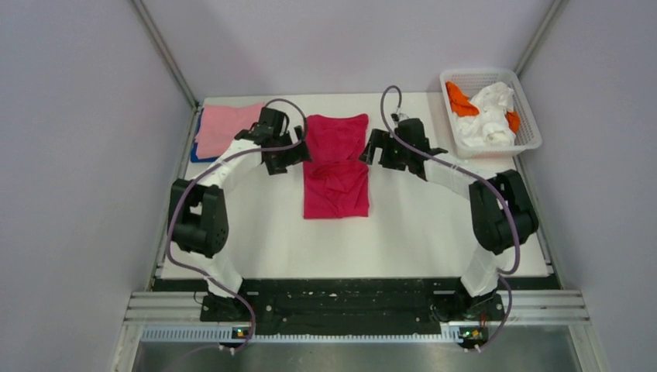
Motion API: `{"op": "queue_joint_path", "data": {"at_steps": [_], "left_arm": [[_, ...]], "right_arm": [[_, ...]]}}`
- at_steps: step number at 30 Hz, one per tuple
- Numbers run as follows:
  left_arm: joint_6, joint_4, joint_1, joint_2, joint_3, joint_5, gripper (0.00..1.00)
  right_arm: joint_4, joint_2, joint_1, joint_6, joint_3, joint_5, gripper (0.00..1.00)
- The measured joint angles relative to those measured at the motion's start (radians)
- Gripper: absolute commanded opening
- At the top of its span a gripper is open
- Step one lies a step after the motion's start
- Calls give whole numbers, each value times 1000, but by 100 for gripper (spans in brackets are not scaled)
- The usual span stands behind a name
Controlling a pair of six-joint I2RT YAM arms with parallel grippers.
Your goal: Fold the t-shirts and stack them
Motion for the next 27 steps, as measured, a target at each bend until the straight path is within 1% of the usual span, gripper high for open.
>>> {"op": "queue_joint_path", "data": {"at_steps": [3, 7, 9, 11, 12, 14, 16, 19, 20, 22, 24, 26, 27], "left_arm": [[-9, -2, -1, -117, -123, 3, 99], [-34, 9, -3, -235, -266, 3, 99], [-48, 14, -3, -280, -338, 6, 99], [-61, 15, -3, -317, -408, 10, 99], [-67, 14, -3, -332, -441, 11, 99], [-75, 8, -3, -362, -505, 10, 99], [-80, 8, -3, -389, -560, 9, 99], [-90, 3, -3, -430, -626, 5, 99], [-93, 1, -3, -442, -642, 3, 99], [-95, 0, -3, -454, -658, 2, 99], [-96, 2, -3, -456, -660, 2, 99], [-96, 5, -3, -457, -660, 2, 99], [-96, 6, -3, -457, -660, 3, 99]], "right_arm": [[-39, -100, 35, -76, -72, 31, 99], [-71, -167, 189, -253, -98, 104, 99], [-55, -169, 259, -361, -100, 121, 95], [-35, -161, 305, -469, -105, 112, 86], [-27, -149, 312, -513, -102, 104, 80], [-26, -103, 310, -590, -80, 84, 63], [-33, -46, 304, -645, -49, 62, 53], [-50, 21, 303, -702, -17, 37, 50], [-59, 38, 303, -716, -7, 29, 46], [-76, 68, 303, -744, 18, 23, 35], [-82, 91, 303, -761, 39, 26, 26], [-86, 107, 303, -771, 60, 41, 19], [-90, 113, 303, -774, 69, 49, 13]]}}
